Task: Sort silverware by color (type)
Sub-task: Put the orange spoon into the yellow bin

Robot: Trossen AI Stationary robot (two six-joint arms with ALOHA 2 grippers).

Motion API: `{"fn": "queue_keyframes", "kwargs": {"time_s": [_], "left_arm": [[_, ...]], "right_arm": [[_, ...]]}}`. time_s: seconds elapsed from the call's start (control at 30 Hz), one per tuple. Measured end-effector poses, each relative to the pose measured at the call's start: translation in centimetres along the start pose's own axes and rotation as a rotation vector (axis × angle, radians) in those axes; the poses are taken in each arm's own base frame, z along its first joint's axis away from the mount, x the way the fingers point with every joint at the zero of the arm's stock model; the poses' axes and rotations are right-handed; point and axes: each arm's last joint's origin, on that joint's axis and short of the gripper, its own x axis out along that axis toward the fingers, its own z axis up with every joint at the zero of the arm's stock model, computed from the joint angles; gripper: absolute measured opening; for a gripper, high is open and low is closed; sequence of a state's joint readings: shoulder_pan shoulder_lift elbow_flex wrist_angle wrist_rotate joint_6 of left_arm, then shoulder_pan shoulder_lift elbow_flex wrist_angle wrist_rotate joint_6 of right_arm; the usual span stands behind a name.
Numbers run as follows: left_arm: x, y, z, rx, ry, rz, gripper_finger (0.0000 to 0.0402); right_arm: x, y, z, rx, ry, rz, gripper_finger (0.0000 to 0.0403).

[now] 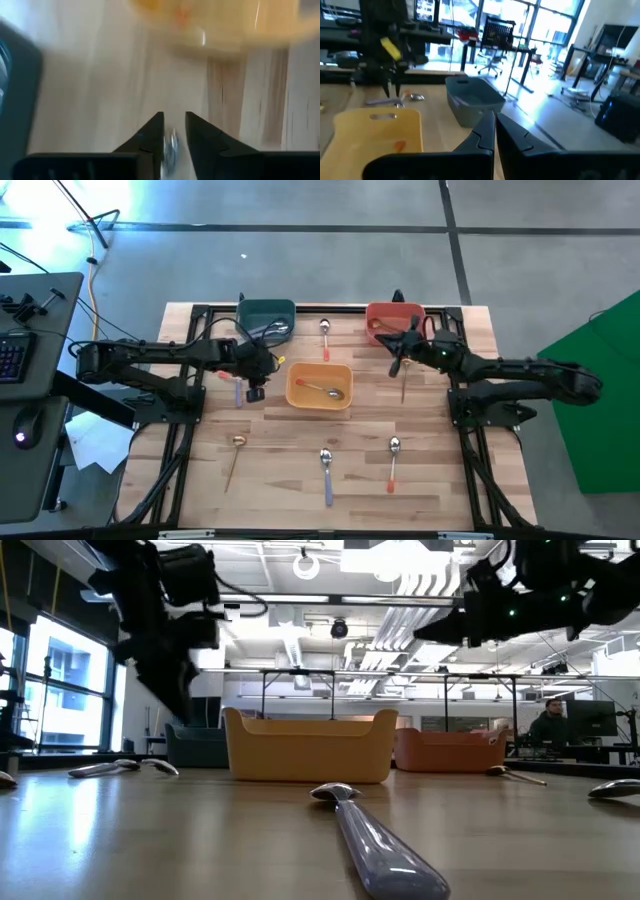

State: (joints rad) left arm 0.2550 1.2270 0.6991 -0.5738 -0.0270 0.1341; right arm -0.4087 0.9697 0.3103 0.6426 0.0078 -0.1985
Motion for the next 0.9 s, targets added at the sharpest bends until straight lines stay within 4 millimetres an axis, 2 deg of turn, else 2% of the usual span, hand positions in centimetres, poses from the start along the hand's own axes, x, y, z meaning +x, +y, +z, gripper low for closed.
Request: {"fn": "queue_keyframes", "kwargs": {"time_s": [0.17, 0.33, 0.63, 0.9], "left_arm": [[0.0, -0.1, -1.6, 0.016, 0.174, -0.002, 0.0123], [0.2, 0.4, -1.7, 0.068, 0.195, 0.046, 0.0149], [2.3, 2.2, -2.7, 0.096, 0.352, 0.031, 0.0139], [4.8, 2.7, -3.4, 0.125, 0.483, -0.019, 0.0127]], "right_arm": [[-0.8, 0.7, 1.0, -0.001, -0.044, 0.037, 0.0], [-0.9, 1.5, 1.1, -0.023, -0.051, 0.076, 0.0], [-1.0, 2.2, 1.3, -0.037, -0.057, 0.101, 0.0], [-1.0, 2.1, 1.3, -0.037, -0.05, 0.073, 0.0]]}}
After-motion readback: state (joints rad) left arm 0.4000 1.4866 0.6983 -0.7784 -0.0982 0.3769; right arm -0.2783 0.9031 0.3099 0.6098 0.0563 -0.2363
